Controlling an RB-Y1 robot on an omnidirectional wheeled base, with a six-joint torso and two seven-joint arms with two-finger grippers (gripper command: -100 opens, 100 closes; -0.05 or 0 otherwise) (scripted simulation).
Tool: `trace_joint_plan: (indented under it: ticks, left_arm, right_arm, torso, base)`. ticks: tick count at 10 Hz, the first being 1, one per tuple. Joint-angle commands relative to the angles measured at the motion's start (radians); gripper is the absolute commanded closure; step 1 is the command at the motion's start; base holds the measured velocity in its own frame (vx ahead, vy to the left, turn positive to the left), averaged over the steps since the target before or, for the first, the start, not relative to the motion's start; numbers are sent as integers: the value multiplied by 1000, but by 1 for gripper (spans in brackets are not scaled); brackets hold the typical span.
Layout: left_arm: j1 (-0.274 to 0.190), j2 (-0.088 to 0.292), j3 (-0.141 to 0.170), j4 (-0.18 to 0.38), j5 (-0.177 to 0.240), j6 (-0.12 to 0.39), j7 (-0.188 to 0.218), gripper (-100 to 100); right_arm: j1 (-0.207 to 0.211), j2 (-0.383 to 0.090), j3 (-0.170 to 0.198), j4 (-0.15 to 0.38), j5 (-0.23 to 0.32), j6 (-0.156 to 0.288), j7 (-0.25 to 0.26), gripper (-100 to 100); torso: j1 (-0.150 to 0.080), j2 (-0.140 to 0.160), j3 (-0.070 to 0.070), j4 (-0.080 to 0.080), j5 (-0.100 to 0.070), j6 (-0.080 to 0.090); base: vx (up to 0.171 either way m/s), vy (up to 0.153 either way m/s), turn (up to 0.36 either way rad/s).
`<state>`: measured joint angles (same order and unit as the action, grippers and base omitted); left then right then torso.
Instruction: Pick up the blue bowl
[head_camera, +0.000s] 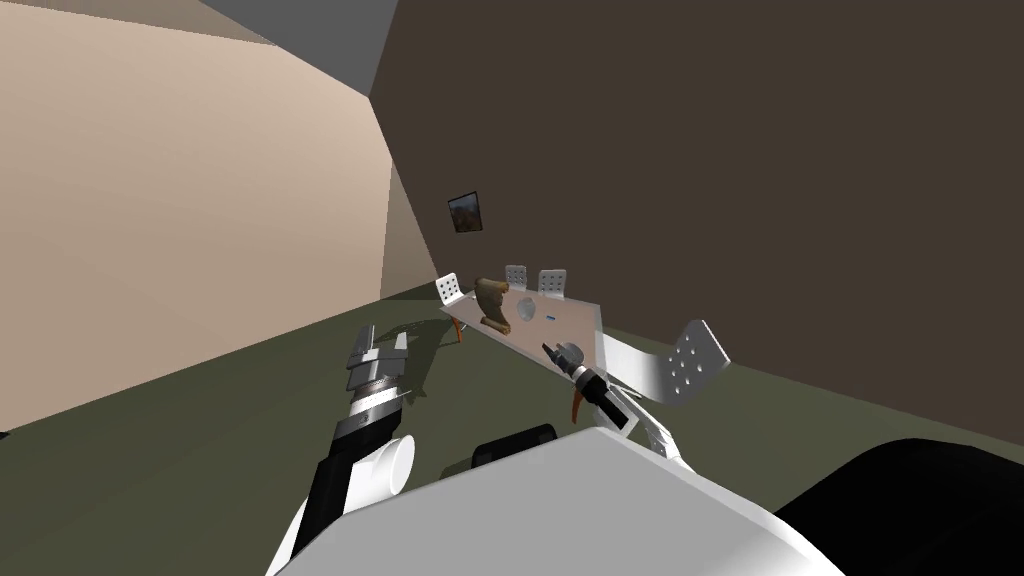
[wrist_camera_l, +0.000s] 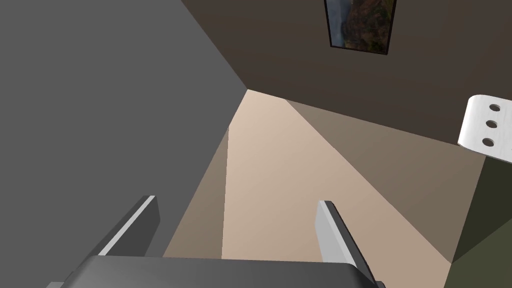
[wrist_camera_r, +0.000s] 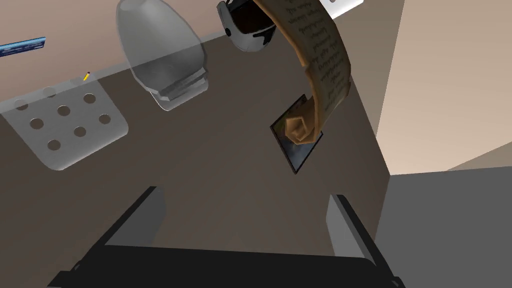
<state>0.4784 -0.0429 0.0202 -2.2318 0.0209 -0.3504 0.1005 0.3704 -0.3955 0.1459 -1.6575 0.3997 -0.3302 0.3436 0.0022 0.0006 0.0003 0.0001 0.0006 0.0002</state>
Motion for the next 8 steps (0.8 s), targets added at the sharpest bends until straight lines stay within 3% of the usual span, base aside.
trace_joint_plan:
  ticks: [1,2,3,5,6,8]
  left_arm:
    - [0,0,0,0,0,0,0,0]
    - [0,0,0,0,0,0,0,0]
    - [0,0,0,0,0,0,0,0]
    - [0,0,0,0,0,0,0,0]
    - [0,0,0,0,0,0,0,0]
    - [0,0,0,0,0,0,0,0]
  right_arm:
    - [-12,-36,25,50,43,15,40,-100]
    - [-23,-62,41,101,70,23,64,-100]
    - [-23,-62,41,107,70,23,64,-100]
    - [-44,-116,72,190,125,39,112,-100]
    - [-44,-116,72,201,125,39,112,-100]
    - [-67,-170,103,285,180,56,160,-100]
  torso:
    - [0,0,0,0,0,0]
    - [1,0,0,0,0,0]
    - [1,0,0,0,0,0]
    - [0,0,0,0,0,0]
    - [1,0,0,0,0,0]
    - [0,0,0,0,0,0]
  base:
    - [-6,55,171]
    - [1,65,166]
    - [8,44,46]
    - [3,47,142]
    - [5,33,50]
    - [3,44,131]
